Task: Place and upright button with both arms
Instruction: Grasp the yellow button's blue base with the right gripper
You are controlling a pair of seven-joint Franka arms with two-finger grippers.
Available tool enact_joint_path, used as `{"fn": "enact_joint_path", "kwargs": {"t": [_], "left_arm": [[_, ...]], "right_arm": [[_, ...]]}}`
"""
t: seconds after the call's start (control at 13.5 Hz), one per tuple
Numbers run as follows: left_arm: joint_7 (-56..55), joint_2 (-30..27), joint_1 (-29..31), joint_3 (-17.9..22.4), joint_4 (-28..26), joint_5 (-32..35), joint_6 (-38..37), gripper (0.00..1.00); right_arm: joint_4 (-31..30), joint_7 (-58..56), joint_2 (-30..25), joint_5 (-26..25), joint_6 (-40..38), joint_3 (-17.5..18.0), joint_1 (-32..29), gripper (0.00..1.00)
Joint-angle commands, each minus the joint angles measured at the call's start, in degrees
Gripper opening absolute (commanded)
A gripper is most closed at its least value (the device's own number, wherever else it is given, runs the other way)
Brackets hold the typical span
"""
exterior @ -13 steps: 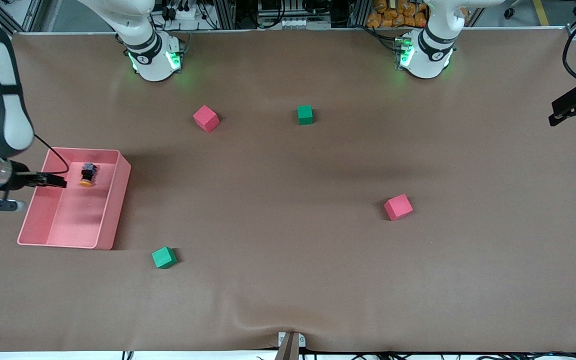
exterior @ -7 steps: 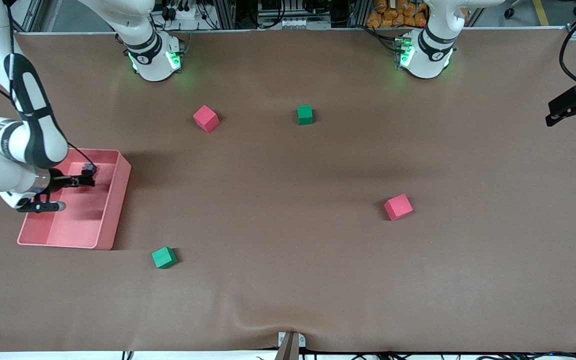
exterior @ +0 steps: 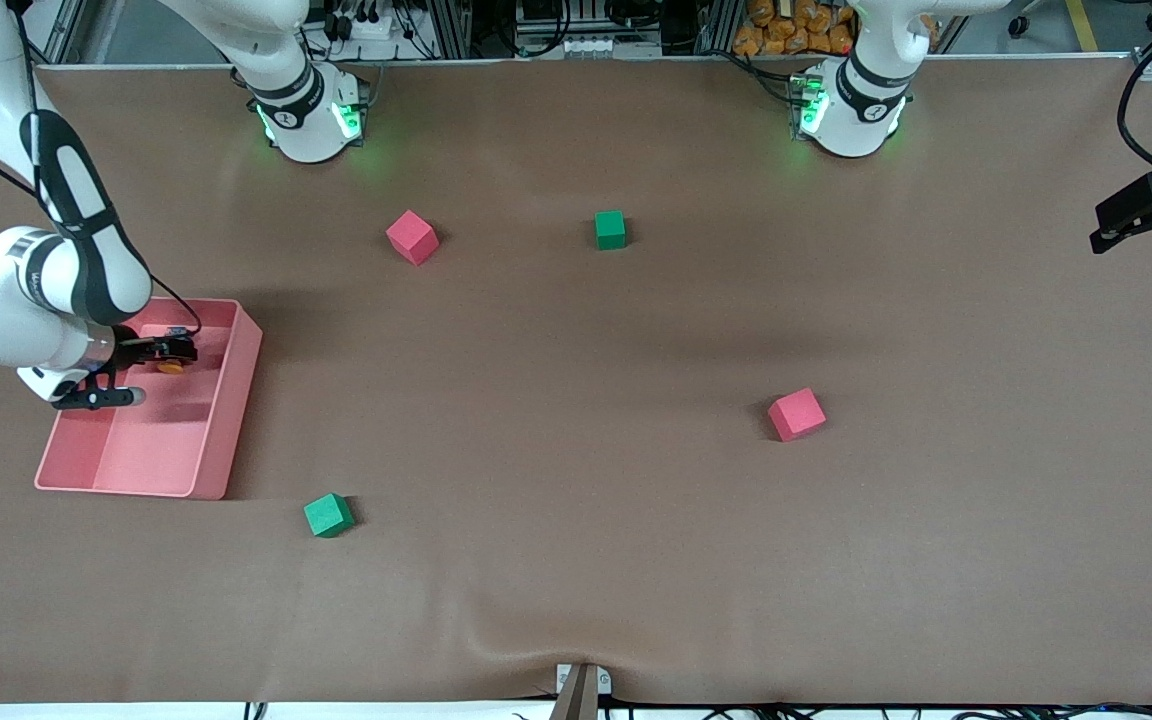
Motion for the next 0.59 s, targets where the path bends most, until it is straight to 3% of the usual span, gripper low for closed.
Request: {"fn": "enact_joint_path", "kwargs": {"t": [0.0, 0.52], "left_arm": [[-0.7, 0.2, -0.1, -0.1, 1.0, -0.1, -0.7, 1.00], [-0.2, 0.1, -0.1, -0.1, 0.9, 0.2, -0.8, 1.00]], "right_arm": [[-4.7, -0.9, -2.0, -1.9, 4.5, 0.8, -2.1, 1.00], [-6.1, -0.9, -0.8, -1.9, 7.0, 0.7, -3.1, 1.00]]}}
